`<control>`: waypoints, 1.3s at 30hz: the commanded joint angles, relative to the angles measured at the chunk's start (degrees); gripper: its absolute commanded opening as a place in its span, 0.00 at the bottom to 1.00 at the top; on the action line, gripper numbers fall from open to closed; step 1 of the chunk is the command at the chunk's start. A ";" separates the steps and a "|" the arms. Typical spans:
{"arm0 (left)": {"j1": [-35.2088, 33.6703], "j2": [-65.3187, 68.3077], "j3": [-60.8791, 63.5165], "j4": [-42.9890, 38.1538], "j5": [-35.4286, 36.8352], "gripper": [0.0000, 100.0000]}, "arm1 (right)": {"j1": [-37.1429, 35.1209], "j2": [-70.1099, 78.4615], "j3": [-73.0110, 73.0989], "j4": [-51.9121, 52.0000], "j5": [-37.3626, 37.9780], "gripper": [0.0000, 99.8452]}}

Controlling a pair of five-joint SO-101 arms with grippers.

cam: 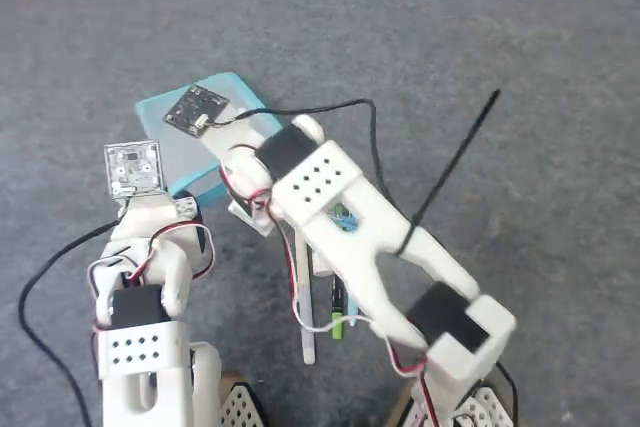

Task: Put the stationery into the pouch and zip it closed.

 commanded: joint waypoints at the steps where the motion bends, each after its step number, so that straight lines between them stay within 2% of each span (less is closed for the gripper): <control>1: 0.70 0.26 -0.13 -1.76 -1.67 0.01 | -1.01 4.00 -10.64 3.65 -0.70 0.01; 5: 0.70 0.26 -0.13 -1.85 -1.67 0.01 | -1.01 7.60 -19.16 6.46 -0.79 0.01; 11: 2.55 0.26 -0.13 -1.58 -1.76 0.01 | -1.27 9.54 -26.29 5.23 -0.70 0.01; 17: 2.81 0.26 0.48 -1.85 -1.85 0.01 | -0.92 9.89 -26.46 5.67 -0.26 0.22; 23: 2.64 0.26 0.31 -1.85 -1.85 0.01 | 1.45 5.23 -27.52 6.29 -0.70 0.22; 33: 2.46 0.26 -1.27 -1.49 -1.49 0.01 | 12.79 -9.27 -27.08 15.43 -0.88 0.18; 39: 2.46 0.26 -1.45 -1.49 -1.49 0.01 | 16.92 -16.22 -14.86 16.13 -0.53 0.18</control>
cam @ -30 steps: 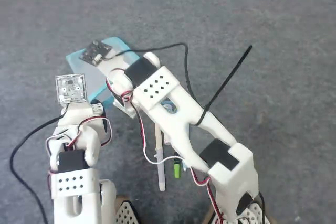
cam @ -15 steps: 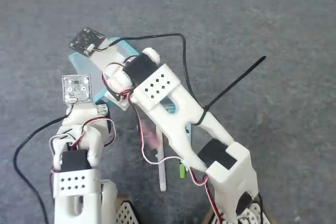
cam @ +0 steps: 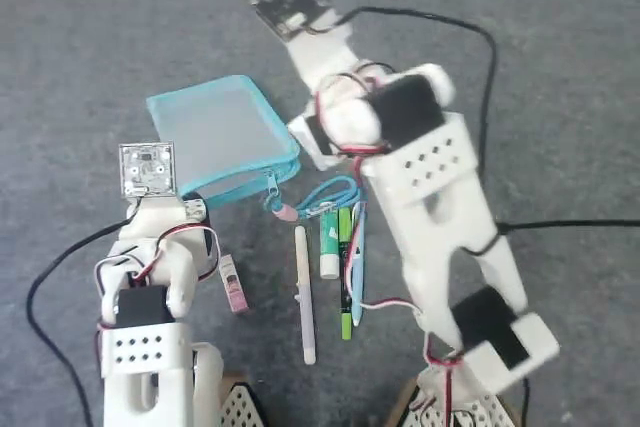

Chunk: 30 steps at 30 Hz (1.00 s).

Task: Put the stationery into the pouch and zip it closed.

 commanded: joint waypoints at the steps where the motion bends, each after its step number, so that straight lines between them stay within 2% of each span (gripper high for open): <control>1: 0.26 0.26 -2.42 -0.70 0.00 0.01 | 3.65 -8.57 9.58 1.01 -0.35 0.18; 5: 0.26 0.26 -2.42 -0.62 0.09 0.01 | 6.81 -19.65 25.14 -5.58 -0.26 0.18; 10: 0.26 0.26 -2.42 -0.62 0.09 0.01 | 5.32 -35.12 52.48 -14.99 -0.70 0.18; 16: 0.26 0.26 -2.07 -0.62 0.09 0.01 | 2.95 -36.62 83.43 -34.86 -0.70 0.18; 20: 0.44 0.26 -1.45 -1.05 0.00 0.01 | 5.58 -35.91 90.20 -40.48 -1.32 0.18; 23: 0.62 0.26 -1.45 -1.05 0.00 0.01 | 5.32 -35.91 92.57 -41.89 -5.89 0.18; 30: 0.35 0.26 -1.63 -1.05 -0.18 0.01 | -3.12 -35.74 94.24 -41.54 -8.00 0.18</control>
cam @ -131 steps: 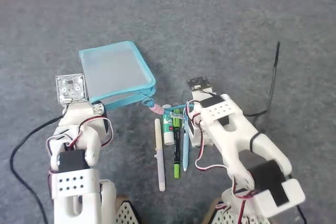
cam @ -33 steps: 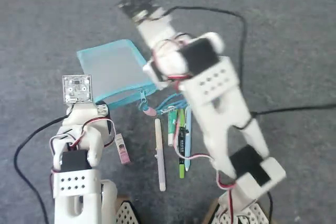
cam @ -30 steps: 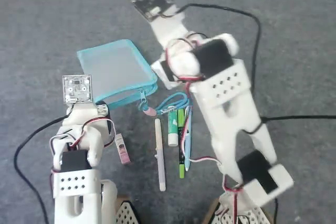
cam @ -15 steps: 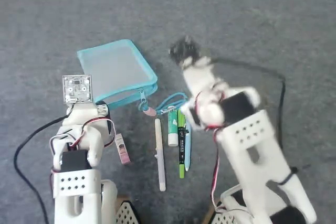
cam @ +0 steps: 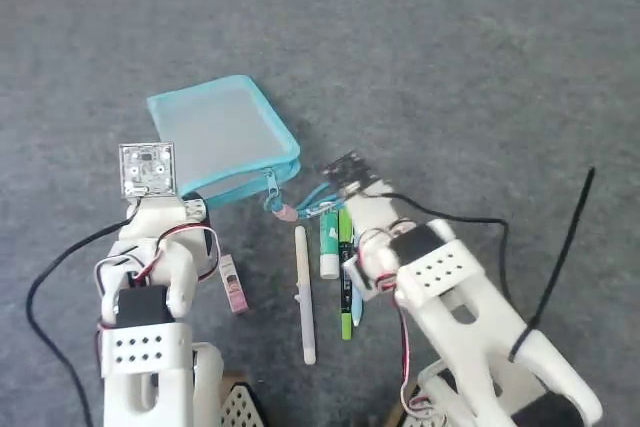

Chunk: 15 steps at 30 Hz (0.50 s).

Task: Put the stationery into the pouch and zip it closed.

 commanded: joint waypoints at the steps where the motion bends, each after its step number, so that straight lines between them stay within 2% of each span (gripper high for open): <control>1: 0.35 0.26 -1.54 -1.05 -0.18 0.01 | -4.62 -0.40 0.09 -0.75 -1.05 0.18; 15: 0.35 0.26 -1.80 -1.05 -0.18 0.01 | -5.05 17.36 -10.73 1.10 -3.87 0.18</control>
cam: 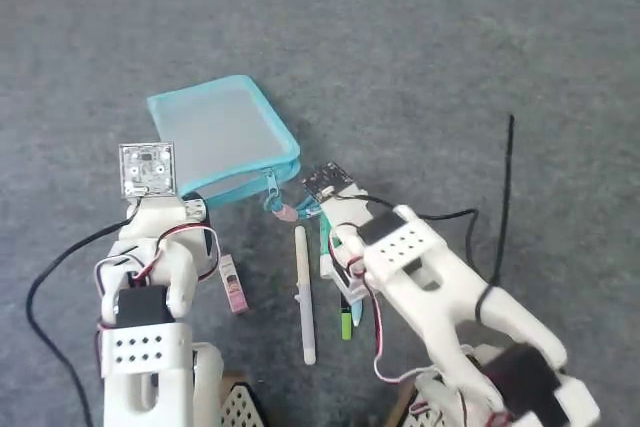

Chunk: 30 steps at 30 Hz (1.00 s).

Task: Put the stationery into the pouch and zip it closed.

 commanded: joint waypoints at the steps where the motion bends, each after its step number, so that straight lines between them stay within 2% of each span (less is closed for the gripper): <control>1: 0.35 0.26 -1.80 -1.05 -0.18 0.01 | -0.48 2.15 -3.87 -0.22 -0.79 0.18; 7: 0.35 0.26 -1.80 -1.05 -0.18 0.01 | -4.00 4.62 -3.96 0.04 -0.53 0.19; 14: 0.35 0.26 -1.89 -1.05 -0.18 0.01 | -2.15 6.29 -4.22 1.54 -0.26 0.29; 22: 0.26 0.26 -1.71 -1.05 -0.18 0.01 | 6.99 11.30 -5.63 1.27 2.02 0.17; 26: 0.70 0.26 -1.98 -0.79 0.09 0.01 | 11.65 12.88 -7.21 1.63 2.02 0.16; 30: 0.70 0.44 -6.29 1.76 1.93 0.01 | 13.05 12.88 -7.38 1.98 2.02 0.16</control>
